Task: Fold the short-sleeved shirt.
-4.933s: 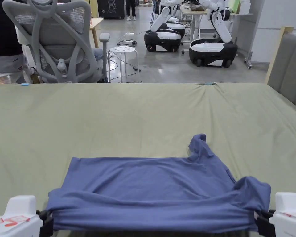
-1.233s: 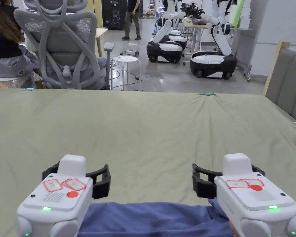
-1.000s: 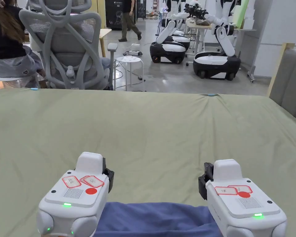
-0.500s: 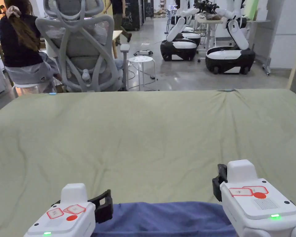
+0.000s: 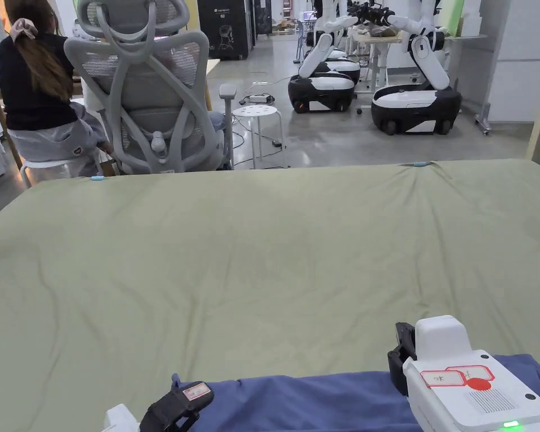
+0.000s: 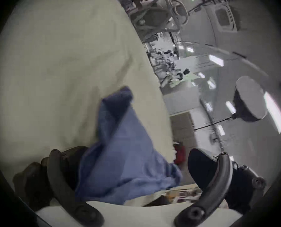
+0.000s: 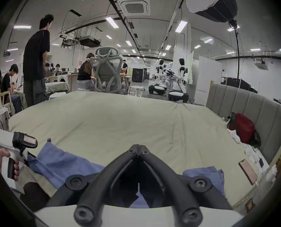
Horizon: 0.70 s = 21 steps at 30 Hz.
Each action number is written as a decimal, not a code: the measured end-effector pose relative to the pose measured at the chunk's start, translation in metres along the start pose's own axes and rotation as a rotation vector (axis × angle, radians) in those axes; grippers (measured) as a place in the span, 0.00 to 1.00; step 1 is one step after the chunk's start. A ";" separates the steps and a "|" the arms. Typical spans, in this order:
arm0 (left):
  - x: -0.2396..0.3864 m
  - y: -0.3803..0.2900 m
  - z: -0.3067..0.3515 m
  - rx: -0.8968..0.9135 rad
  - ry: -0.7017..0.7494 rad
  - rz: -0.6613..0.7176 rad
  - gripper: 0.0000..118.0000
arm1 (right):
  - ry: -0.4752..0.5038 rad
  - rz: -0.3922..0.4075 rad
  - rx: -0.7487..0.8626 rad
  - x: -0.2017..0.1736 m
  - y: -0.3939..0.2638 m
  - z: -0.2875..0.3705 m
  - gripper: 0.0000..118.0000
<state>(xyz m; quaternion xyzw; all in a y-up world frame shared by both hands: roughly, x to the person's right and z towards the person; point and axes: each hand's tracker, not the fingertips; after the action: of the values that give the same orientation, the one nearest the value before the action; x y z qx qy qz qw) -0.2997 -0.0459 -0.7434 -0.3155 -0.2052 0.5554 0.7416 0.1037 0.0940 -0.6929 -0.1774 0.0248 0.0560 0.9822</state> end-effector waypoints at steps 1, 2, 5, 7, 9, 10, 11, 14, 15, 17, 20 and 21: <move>-0.001 -0.001 -0.007 -0.003 -0.017 0.038 0.93 | -0.002 0.002 -0.001 -0.002 0.001 0.001 0.00; 0.000 -0.002 -0.011 0.018 -0.017 0.043 0.88 | -0.003 0.003 -0.002 -0.002 0.001 0.001 0.00; 0.005 -0.003 -0.014 0.091 0.146 0.009 0.13 | -0.007 0.007 -0.003 -0.002 0.001 0.001 0.00; 0.016 0.001 -0.006 0.102 0.235 -0.112 0.08 | -0.008 0.013 -0.007 -0.001 0.001 0.001 0.00; 0.031 0.005 0.007 0.112 0.274 -0.202 0.07 | -0.011 0.017 -0.010 0.000 0.001 0.001 0.00; 0.039 0.009 0.015 0.144 0.323 -0.254 0.07 | -0.011 0.018 -0.011 0.000 0.001 0.001 0.00; 0.047 0.012 0.022 0.169 0.368 -0.306 0.07 | -0.010 0.018 -0.014 0.001 0.001 0.001 0.00; 0.067 0.024 0.039 0.228 0.561 -0.549 0.07 | -0.009 0.010 -0.017 0.003 0.000 0.000 0.00; 0.074 0.022 0.040 0.234 0.614 -0.621 0.07 | -0.007 0.006 -0.018 0.004 0.000 0.000 0.00; 0.095 0.009 0.034 0.212 0.650 -0.752 0.07 | -0.004 -0.002 -0.016 0.006 0.001 0.001 0.00; 0.124 -0.030 0.006 0.162 0.702 -1.012 0.07 | -0.003 -0.010 -0.014 0.011 0.001 0.003 0.00; 0.133 -0.047 -0.008 0.134 0.701 -1.088 0.07 | -0.004 -0.014 -0.012 0.013 0.001 0.004 0.00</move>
<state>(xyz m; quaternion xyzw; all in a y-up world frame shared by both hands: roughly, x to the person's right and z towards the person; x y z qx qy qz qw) -0.2222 0.0703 -0.7226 -0.2823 -0.0466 -0.0239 0.9579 0.1164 0.0974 -0.6907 -0.1833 0.0215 0.0494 0.9816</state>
